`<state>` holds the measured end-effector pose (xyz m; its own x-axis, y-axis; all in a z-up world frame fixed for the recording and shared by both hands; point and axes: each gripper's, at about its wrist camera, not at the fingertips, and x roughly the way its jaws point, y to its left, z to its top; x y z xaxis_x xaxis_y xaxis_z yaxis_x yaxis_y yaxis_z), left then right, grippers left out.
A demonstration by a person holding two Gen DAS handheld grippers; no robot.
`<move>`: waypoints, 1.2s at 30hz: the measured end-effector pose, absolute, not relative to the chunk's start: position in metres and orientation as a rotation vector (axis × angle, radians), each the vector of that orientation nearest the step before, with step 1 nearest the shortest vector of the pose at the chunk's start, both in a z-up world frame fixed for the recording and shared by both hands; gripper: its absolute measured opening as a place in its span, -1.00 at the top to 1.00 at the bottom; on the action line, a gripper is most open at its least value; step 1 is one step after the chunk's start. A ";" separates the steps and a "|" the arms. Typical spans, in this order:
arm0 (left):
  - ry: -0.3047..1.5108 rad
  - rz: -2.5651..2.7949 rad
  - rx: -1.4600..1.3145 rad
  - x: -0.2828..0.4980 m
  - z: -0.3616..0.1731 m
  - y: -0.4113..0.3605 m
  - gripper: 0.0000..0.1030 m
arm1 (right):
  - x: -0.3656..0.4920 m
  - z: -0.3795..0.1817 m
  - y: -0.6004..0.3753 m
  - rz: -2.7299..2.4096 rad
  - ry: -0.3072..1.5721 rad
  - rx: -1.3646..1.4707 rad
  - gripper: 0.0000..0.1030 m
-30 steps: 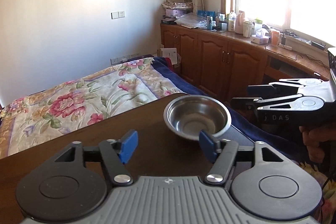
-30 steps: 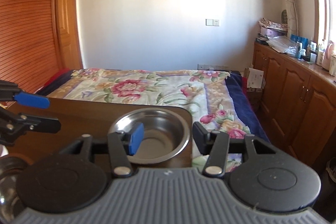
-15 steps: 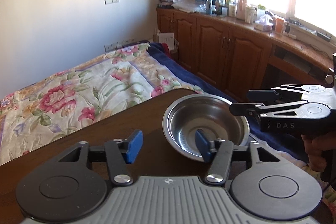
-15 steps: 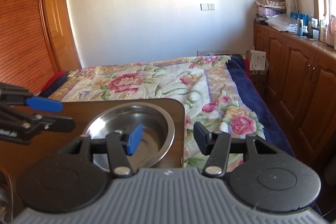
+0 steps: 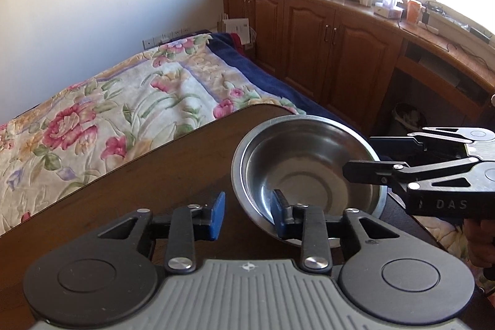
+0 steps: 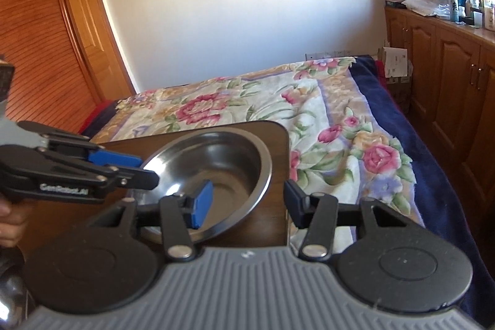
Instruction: Organize plates and bowls
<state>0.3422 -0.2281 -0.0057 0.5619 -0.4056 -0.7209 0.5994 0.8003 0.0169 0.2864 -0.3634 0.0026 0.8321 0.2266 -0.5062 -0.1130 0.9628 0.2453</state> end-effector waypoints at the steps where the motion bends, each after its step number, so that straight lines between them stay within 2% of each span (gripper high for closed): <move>1: 0.777 -0.602 0.272 0.343 -0.006 -0.229 0.39 | 0.286 0.003 -0.363 0.185 0.561 0.211 -0.01; 12: 0.813 -0.599 0.259 0.353 -0.012 -0.231 0.49 | 0.289 0.001 -0.360 0.193 0.580 0.226 0.12; 14: 0.821 -0.600 0.253 0.354 -0.013 -0.231 0.57 | 0.289 -0.001 -0.361 0.194 0.587 0.239 0.35; 16: 0.827 -0.596 0.254 0.353 -0.012 -0.232 0.60 | 0.289 -0.002 -0.362 0.190 0.590 0.253 0.49; 18: 0.827 -0.595 0.250 0.351 -0.010 -0.230 0.62 | 0.288 -0.002 -0.363 0.187 0.592 0.261 0.50; 23: 0.805 -0.590 0.248 0.344 0.000 -0.223 0.68 | 0.285 0.004 -0.362 0.175 0.587 0.266 0.70; 36: 0.704 -0.592 0.262 0.310 0.035 -0.202 0.70 | 0.267 0.032 -0.353 0.173 0.515 0.262 0.78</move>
